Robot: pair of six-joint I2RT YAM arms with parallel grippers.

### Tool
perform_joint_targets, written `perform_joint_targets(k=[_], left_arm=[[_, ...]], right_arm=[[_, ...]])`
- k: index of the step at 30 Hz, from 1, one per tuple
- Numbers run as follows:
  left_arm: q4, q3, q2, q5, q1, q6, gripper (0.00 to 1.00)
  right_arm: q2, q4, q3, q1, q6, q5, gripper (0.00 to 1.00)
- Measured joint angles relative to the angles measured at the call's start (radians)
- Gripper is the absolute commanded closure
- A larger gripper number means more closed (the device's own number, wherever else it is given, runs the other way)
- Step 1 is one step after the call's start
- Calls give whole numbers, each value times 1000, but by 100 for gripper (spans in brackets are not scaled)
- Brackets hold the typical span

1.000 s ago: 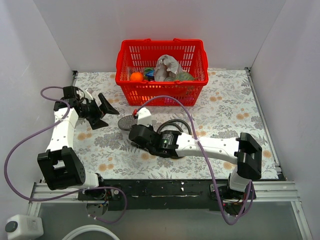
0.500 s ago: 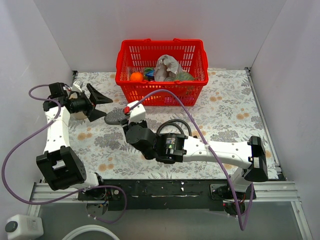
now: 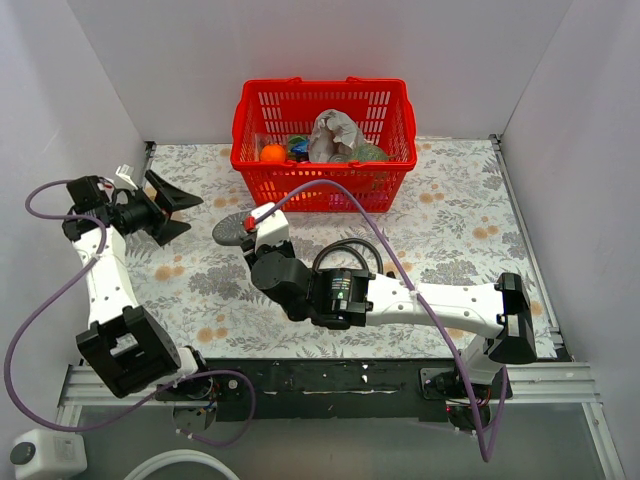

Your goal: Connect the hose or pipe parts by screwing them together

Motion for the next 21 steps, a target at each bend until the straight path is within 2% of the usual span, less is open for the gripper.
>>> perform_joint_targets(k=[3,8,21], left_arm=[[32,-66,-61,4,0,-18,2],[66,-80,-112,34,0,-53,2],[60,-133,-119,95,-16,-97,2]], right_arm=[[0,35,0,5,-36,14,99],[0,97,0,8,-81,29,99],[0,241,0,16,-156,54,99]])
